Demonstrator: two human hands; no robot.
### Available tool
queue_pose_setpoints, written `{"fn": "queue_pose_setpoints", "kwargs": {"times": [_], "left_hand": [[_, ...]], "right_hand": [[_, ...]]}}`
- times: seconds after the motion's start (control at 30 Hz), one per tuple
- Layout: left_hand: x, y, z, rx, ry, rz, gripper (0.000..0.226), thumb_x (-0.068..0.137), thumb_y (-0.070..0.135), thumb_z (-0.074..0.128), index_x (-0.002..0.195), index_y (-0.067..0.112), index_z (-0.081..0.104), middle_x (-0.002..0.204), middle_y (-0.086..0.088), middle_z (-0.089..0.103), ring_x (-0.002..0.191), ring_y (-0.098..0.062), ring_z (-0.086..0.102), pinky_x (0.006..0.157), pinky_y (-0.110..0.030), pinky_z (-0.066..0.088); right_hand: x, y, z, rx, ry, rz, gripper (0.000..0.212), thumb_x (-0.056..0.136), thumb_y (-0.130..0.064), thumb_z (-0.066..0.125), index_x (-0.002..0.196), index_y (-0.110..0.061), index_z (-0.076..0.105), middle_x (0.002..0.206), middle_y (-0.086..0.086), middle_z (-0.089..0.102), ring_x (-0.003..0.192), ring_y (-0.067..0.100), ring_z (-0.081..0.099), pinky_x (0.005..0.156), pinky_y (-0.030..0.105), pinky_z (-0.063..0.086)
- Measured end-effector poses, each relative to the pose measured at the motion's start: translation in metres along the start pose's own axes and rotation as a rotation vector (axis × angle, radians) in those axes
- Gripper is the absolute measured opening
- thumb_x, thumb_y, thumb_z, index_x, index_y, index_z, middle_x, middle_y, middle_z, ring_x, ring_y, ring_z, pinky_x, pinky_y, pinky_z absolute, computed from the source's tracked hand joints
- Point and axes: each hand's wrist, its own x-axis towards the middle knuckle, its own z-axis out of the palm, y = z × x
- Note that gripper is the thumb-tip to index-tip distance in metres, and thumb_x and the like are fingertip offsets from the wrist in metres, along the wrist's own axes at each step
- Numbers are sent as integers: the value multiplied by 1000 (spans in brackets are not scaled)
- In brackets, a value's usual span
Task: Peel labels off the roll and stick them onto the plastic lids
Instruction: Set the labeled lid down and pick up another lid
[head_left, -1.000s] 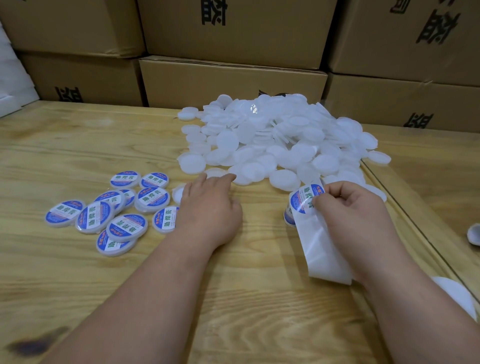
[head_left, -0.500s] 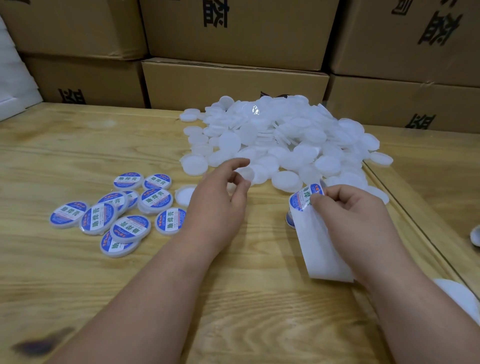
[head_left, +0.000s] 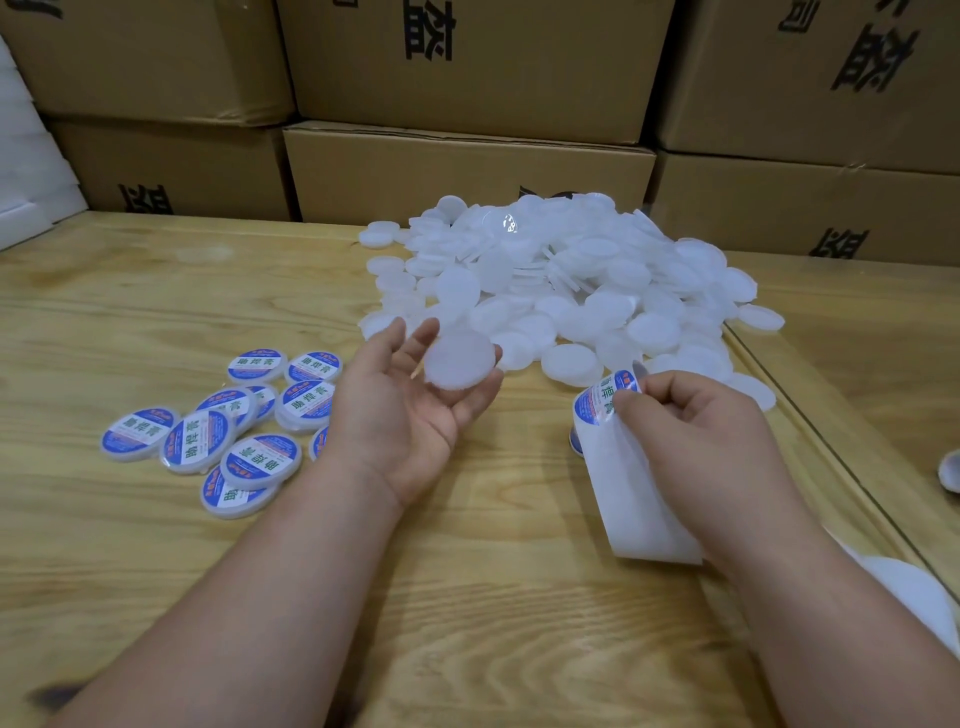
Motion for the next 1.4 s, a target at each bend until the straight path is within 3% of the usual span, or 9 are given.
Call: {"fn": "queue_pose_setpoints", "kwargs": {"times": [0.17, 0.33, 0.5, 0.6, 0.73, 0.87, 1.1, 1.3, 1.4], "left_hand": [[-1, -18, 3, 247, 2, 28, 32, 86, 0, 72, 114, 10, 61, 82, -6, 76, 84, -23, 76, 56, -23, 57], [-3, -28, 4, 380, -1, 71, 23, 90, 2, 71, 108, 15, 68, 92, -6, 68, 76, -15, 69, 61, -25, 55], [-16, -39, 2, 1100, -105, 397, 26, 93, 14, 66, 90, 40, 63, 83, 23, 65, 61, -2, 60, 56, -14, 48], [-23, -46, 4, 1305, -293, 548, 21, 89, 19, 70, 93, 39, 62, 89, 23, 64, 78, 1, 61, 64, -11, 45], [-22, -48, 5, 1341, -326, 612, 19, 86, 20, 77, 95, 32, 64, 94, 16, 68, 91, -11, 65, 73, -25, 51], [-23, -45, 5, 1315, -279, 622, 23, 85, 21, 80, 93, 36, 64, 91, 20, 69, 83, -1, 64, 69, -10, 45], [-27, -45, 7, 1290, -277, 610, 26, 85, 18, 77, 94, 40, 65, 89, 22, 71, 86, -3, 68, 70, -13, 51], [-25, -43, 6, 1215, -219, 531, 20, 84, 21, 74, 86, 41, 69, 83, 19, 72, 74, 2, 65, 63, -11, 47], [-22, -39, 7, 1124, -118, 522, 22, 83, 17, 73, 84, 38, 70, 81, 21, 71, 70, 4, 64, 61, -9, 46]], "right_hand": [[0, 1, 0, 18, 1, -10, 22, 93, -32, 66, 77, -17, 71, 80, 18, 68, 66, 24, 55, 63, 37, 46], [1, 4, 0, 8, 26, -57, 28, 92, -43, 69, 75, -21, 73, 66, 2, 58, 58, 7, 48, 54, 21, 41], [0, 5, 3, 30, -23, -117, 19, 91, -43, 71, 77, -31, 75, 60, -4, 56, 54, 4, 47, 49, 12, 37], [-1, 4, 5, 17, -69, -153, 19, 91, -38, 71, 77, -29, 77, 68, 2, 66, 58, 2, 53, 53, 10, 40], [-2, 4, 6, 53, -135, -145, 15, 93, -32, 69, 82, -31, 79, 79, -6, 75, 73, 4, 65, 63, 14, 47], [-4, 4, 7, 37, -170, -154, 14, 92, -23, 68, 86, -31, 77, 82, 1, 73, 76, 17, 67, 68, 30, 49], [-3, 6, 6, 5, -182, -225, 18, 89, -11, 64, 84, -27, 72, 81, 2, 70, 74, 15, 64, 61, 14, 45], [-4, 5, 4, -9, -185, -246, 21, 80, -17, 60, 90, -28, 75, 80, -3, 72, 77, 18, 65, 59, 17, 46], [-4, 3, 5, -12, -164, -256, 31, 84, -10, 61, 88, -38, 73, 74, -14, 68, 66, 5, 62, 55, 12, 45]]}}
